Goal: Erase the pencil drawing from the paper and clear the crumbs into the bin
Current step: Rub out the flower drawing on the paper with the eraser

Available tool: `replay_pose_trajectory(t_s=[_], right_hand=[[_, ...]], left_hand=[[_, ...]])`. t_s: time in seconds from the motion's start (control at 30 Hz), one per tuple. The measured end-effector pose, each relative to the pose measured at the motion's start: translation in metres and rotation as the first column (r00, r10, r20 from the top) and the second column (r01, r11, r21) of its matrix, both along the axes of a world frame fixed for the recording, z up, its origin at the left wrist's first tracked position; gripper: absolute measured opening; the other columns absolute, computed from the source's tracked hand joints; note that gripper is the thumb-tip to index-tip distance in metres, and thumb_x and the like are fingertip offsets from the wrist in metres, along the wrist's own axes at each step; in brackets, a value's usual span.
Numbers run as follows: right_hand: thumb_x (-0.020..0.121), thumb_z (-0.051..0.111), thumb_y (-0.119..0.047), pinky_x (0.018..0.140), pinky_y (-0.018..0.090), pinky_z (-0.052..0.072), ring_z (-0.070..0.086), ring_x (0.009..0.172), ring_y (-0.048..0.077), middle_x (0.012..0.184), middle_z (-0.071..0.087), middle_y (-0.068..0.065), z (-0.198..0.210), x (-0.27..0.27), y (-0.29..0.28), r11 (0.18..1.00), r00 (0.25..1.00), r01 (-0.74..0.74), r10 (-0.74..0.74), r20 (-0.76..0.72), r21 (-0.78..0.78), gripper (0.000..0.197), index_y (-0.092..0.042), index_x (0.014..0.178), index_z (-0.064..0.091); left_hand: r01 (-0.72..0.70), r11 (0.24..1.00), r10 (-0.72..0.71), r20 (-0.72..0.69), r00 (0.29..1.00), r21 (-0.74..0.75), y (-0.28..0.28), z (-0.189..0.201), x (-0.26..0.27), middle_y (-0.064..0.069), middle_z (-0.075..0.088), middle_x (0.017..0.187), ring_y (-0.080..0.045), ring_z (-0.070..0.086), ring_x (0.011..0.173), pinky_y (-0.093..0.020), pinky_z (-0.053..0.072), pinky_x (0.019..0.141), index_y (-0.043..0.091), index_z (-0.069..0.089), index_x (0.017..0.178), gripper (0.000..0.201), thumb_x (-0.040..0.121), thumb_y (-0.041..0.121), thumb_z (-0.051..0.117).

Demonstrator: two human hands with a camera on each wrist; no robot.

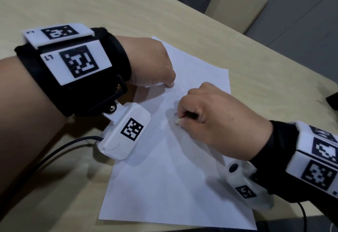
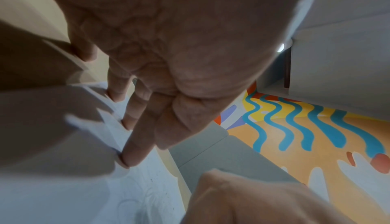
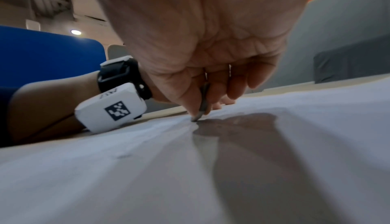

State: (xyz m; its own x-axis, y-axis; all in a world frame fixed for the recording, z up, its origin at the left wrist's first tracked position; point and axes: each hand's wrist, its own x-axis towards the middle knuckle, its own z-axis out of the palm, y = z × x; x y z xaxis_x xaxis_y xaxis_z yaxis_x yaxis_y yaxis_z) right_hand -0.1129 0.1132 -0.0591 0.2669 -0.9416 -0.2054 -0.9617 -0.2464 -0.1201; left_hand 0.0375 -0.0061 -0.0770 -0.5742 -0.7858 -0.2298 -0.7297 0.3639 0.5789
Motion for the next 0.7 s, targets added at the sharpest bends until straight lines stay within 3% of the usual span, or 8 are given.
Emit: replay_pose_trajectory(t_s=[0.1,0.23,0.37,0.47,0.7], right_hand=[[0.090,0.059,-0.022,0.076,0.040,0.046,0.046,0.091,0.021,0.078,0.057,-0.010,0.0027,-0.0042,-0.0021,0.998,0.999,0.046,-0.046,-0.015,-0.043,0.009,-0.023,0.082,0.063],[0.090,0.058,-0.022,0.075,0.039,0.045,0.047,0.091,0.022,0.078,0.057,-0.010,-0.0012,0.0013,0.0000,1.000,1.000,-0.012,0.012,0.012,-0.010,0.010,-0.022,0.081,0.062],[0.090,0.058,-0.022,0.077,0.040,0.046,0.046,0.092,0.021,0.079,0.058,-0.011,0.0021,-0.0046,-0.0037,0.998,0.999,0.039,-0.039,-0.013,-0.044,0.009,-0.023,0.083,0.064],[0.089,0.055,-0.023,0.075,0.041,0.045,0.047,0.090,0.023,0.078,0.057,-0.009,-0.0020,0.0021,-0.0006,1.000,1.000,-0.014,0.014,0.010,-0.026,0.011,-0.022,0.081,0.062],[0.088,0.056,-0.023,0.075,0.040,0.045,0.046,0.089,0.022,0.077,0.057,-0.010,-0.0004,-0.0017,-0.0001,0.999,1.000,0.005,-0.005,0.014,-0.036,0.009,-0.022,0.081,0.062]], left_hand=[[0.007,1.000,-0.007,-0.002,1.000,0.003,-0.0007,-0.0004,0.0014,-0.003,0.069,0.125,-0.024,0.063,0.116,-0.051,0.046,0.104,0.009,0.070,0.080,0.028,0.084,0.037,0.064],[0.028,1.000,-0.028,0.014,1.000,-0.012,-0.0003,0.0019,0.0000,-0.005,0.068,0.125,-0.024,0.061,0.117,-0.049,0.046,0.103,0.008,0.073,0.086,0.028,0.087,0.034,0.063],[0.031,0.999,-0.031,0.010,0.999,-0.012,-0.0001,0.0013,0.0015,-0.004,0.067,0.127,-0.024,0.060,0.119,-0.051,0.045,0.103,0.011,0.068,0.074,0.027,0.086,0.035,0.064],[0.030,0.999,-0.029,0.022,0.999,-0.024,0.0003,0.0022,-0.0002,-0.004,0.064,0.129,-0.025,0.059,0.119,-0.050,0.044,0.104,0.008,0.072,0.085,0.028,0.088,0.034,0.063],[0.037,0.999,-0.036,0.027,0.999,-0.036,0.0003,0.0016,-0.0009,-0.004,0.064,0.130,-0.025,0.059,0.118,-0.049,0.045,0.104,0.008,0.073,0.091,0.030,0.089,0.035,0.063]])
